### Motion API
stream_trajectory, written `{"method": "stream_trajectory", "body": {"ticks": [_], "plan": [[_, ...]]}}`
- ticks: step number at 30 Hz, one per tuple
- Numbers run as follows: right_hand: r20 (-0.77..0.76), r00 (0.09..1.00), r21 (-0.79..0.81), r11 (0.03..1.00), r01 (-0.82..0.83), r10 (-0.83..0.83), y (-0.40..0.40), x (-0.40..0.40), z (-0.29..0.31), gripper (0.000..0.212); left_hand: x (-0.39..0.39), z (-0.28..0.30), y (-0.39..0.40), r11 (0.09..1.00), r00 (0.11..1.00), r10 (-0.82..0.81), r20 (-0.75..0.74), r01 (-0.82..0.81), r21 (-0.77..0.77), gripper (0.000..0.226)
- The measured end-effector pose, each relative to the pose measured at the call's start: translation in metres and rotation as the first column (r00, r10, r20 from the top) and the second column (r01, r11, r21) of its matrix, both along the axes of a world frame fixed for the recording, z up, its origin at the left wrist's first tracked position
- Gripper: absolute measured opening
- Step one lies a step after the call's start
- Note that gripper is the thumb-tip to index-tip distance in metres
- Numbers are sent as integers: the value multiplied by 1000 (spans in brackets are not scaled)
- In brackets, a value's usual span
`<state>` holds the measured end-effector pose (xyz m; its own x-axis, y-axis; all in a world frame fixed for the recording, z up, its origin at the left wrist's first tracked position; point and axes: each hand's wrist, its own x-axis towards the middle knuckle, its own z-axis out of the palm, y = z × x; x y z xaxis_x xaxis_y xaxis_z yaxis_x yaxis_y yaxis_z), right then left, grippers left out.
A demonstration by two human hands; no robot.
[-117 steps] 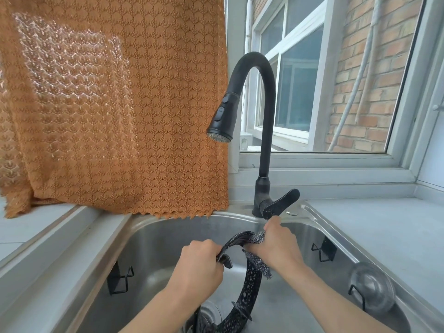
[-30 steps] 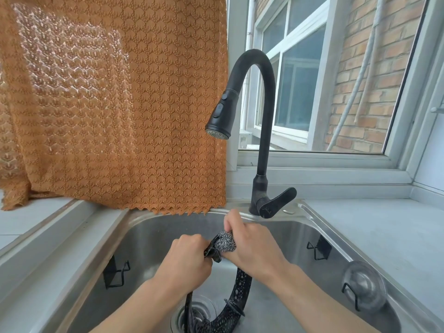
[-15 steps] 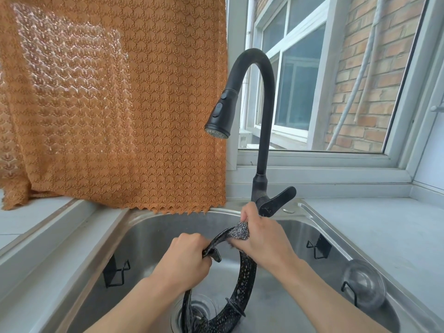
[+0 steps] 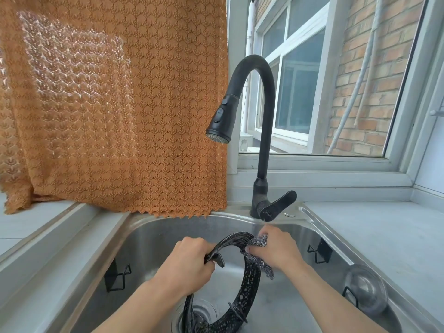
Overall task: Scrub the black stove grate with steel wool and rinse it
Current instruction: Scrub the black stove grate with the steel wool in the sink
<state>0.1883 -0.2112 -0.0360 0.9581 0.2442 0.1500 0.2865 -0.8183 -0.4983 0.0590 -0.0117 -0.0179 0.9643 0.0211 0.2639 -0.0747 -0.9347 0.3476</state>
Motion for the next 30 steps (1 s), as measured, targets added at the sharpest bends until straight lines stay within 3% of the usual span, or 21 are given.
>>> {"method": "stream_trajectory", "body": {"ticks": [6,9,16,19,22,24,26,30], "plan": [[25,998,-31,998,-56,57,3,-3,2,29,0,2,11,998,998,-12,-59,8,-56,41],[84,994,-26,997,-73,75,4,-12,9,25,4,-4,21,998,996,3,-85,-8,-60,19],[317,927,-111,979,-173,200,15,-36,26,11,3,-4,29,985,986,-18,-163,-11,-174,55],[382,890,-164,966,-199,248,23,-46,30,15,4,-3,23,941,992,-73,-100,36,-336,34],[419,863,-189,956,-222,283,33,-54,30,15,7,-3,17,981,998,-54,41,60,-187,24],[429,852,-192,952,-238,300,38,-59,31,15,10,-6,15,991,995,-59,75,68,-114,31],[431,846,-197,948,-252,314,42,-63,32,17,13,-8,13,990,992,-77,99,88,-114,38],[385,853,-128,936,-327,351,39,-67,39,24,18,-14,19,996,995,-2,98,11,-93,27]]}}
